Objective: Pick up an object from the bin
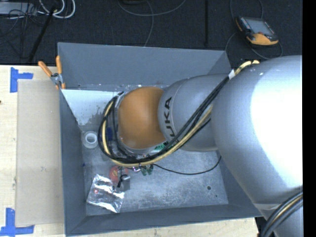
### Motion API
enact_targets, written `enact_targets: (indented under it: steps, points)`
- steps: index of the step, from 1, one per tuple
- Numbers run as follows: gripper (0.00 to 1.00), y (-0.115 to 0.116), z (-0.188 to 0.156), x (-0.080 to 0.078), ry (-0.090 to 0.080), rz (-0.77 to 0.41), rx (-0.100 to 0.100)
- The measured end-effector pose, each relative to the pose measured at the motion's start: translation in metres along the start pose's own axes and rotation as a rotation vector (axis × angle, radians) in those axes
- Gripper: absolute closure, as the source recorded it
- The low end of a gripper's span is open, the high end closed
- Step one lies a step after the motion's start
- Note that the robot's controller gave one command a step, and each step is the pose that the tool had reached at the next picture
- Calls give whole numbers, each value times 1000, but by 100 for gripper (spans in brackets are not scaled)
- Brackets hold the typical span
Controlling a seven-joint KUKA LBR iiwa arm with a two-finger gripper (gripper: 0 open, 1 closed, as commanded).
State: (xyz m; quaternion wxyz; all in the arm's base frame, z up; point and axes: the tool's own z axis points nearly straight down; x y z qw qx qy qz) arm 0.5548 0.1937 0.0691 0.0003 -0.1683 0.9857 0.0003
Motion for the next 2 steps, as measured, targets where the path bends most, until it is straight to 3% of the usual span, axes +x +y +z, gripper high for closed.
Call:
enact_targets:
  steps: [1,2]
  points:
    - [100,-1,0,0,0,5,0]
    - [100,6,-177,-12,-9,-12,0]
